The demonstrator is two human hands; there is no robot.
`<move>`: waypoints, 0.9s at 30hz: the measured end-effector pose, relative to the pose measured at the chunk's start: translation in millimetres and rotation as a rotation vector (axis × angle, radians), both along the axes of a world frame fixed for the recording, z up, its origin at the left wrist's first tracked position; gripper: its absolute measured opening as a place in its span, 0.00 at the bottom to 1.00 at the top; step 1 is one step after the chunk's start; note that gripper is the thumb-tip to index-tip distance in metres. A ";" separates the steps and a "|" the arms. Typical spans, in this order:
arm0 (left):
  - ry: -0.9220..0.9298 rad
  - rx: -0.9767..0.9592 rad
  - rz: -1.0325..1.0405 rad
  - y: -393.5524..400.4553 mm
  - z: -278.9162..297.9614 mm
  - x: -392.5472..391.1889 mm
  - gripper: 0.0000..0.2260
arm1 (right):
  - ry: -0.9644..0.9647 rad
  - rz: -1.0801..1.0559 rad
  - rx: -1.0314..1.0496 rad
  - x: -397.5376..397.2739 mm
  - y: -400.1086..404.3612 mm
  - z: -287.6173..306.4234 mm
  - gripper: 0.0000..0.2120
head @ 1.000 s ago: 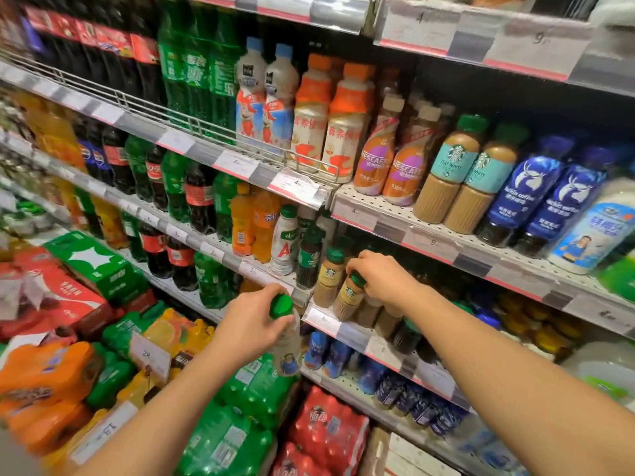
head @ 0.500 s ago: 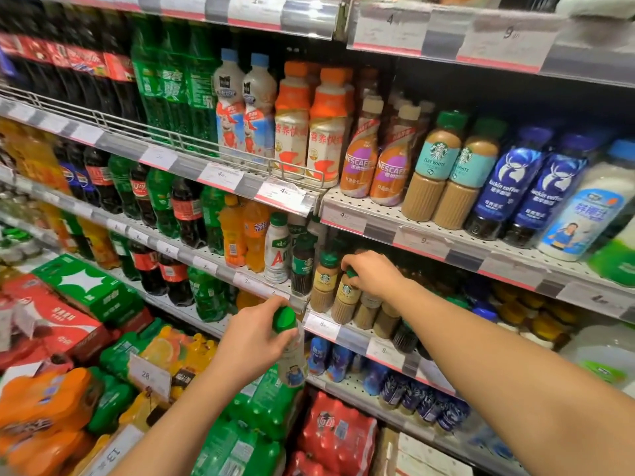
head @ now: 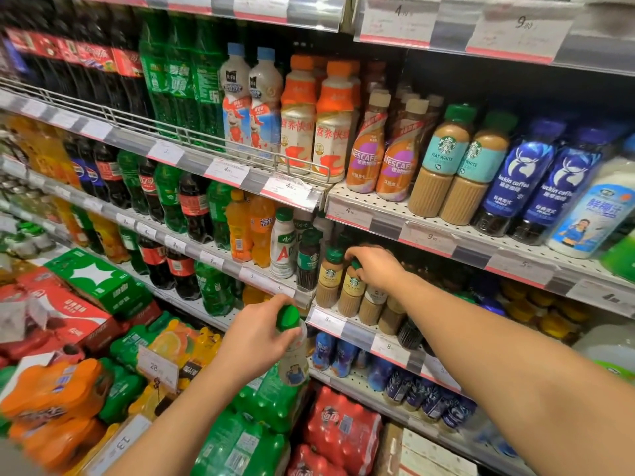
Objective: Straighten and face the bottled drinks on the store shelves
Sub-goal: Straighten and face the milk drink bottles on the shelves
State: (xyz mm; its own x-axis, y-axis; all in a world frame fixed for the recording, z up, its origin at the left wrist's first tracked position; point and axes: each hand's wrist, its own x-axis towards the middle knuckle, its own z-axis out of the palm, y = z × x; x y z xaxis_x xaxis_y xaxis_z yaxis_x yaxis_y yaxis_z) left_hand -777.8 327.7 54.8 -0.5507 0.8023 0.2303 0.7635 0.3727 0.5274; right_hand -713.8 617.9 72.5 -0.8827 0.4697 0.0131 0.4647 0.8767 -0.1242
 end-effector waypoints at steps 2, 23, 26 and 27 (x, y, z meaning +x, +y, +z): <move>0.001 -0.012 0.000 0.4 0.3 2.1 0.15 | 0.009 -0.003 0.003 2.7 -2.5 1.0 0.24; 0.075 0.056 -0.197 109.9 71.1 116.0 0.20 | 0.449 -0.294 -0.598 237.6 -94.7 -11.3 0.31; 0.071 0.095 -0.270 130.1 88.3 159.3 0.22 | 0.447 -0.357 -0.481 272.2 -85.8 -0.7 0.31; 0.078 0.118 -0.290 136.2 93.3 173.9 0.23 | 0.434 -0.372 -0.444 285.4 -83.5 4.8 0.31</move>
State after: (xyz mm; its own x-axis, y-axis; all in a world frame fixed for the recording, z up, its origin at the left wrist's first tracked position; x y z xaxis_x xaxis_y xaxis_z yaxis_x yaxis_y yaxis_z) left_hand -603.9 463.8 148.1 -0.2805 0.8884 0.3635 0.8686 0.0737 0.4899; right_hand -428.4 534.4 77.3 -0.6220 0.7803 0.0648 0.5503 0.4946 -0.6728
